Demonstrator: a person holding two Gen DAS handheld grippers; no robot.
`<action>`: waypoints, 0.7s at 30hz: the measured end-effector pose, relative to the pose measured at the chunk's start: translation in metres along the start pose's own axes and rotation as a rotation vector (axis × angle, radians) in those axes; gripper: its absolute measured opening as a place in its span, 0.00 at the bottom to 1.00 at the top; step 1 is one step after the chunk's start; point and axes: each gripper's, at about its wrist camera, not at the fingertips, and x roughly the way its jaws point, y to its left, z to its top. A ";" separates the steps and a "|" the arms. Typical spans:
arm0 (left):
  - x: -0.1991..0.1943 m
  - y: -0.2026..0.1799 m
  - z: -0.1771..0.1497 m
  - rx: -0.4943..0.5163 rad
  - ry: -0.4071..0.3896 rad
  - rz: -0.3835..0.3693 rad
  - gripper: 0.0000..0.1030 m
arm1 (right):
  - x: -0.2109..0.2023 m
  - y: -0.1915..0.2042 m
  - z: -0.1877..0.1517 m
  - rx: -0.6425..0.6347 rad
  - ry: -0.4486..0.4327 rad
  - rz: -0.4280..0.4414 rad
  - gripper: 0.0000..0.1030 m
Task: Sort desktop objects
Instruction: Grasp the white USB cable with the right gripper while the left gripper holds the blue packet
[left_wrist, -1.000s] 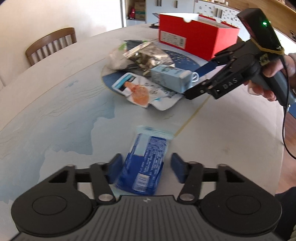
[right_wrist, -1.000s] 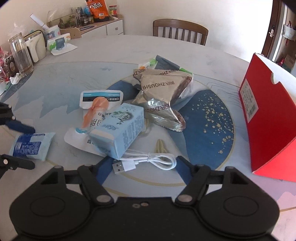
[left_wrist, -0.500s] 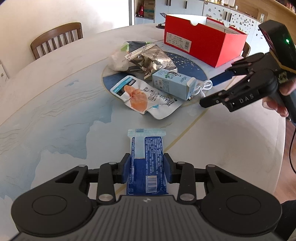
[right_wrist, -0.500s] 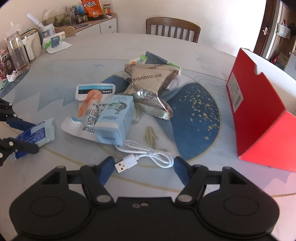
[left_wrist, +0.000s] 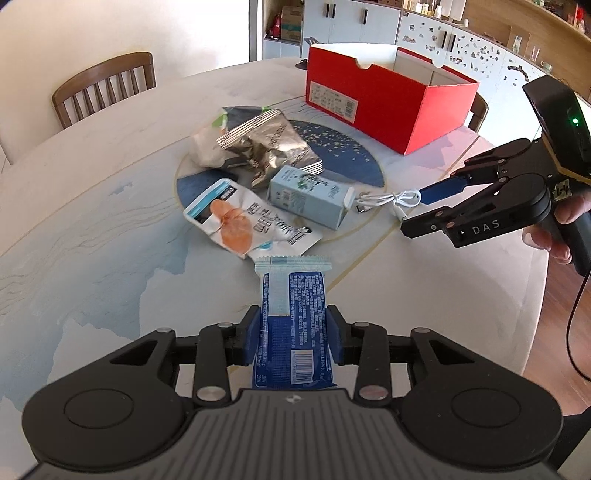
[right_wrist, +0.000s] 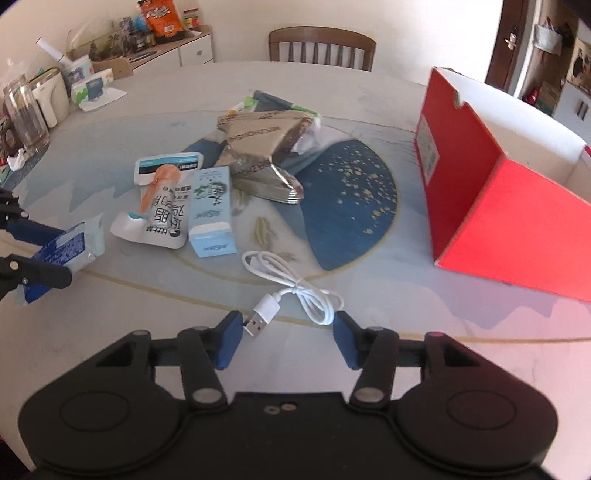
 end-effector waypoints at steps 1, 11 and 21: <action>0.000 -0.002 0.002 -0.001 0.000 0.000 0.34 | -0.001 -0.002 -0.001 0.004 0.000 0.001 0.50; -0.009 -0.019 0.016 -0.013 -0.014 -0.014 0.34 | -0.017 -0.013 -0.002 0.037 -0.029 0.033 0.50; -0.011 -0.026 0.024 -0.030 -0.019 -0.014 0.34 | -0.027 -0.021 -0.001 0.022 -0.034 0.056 0.50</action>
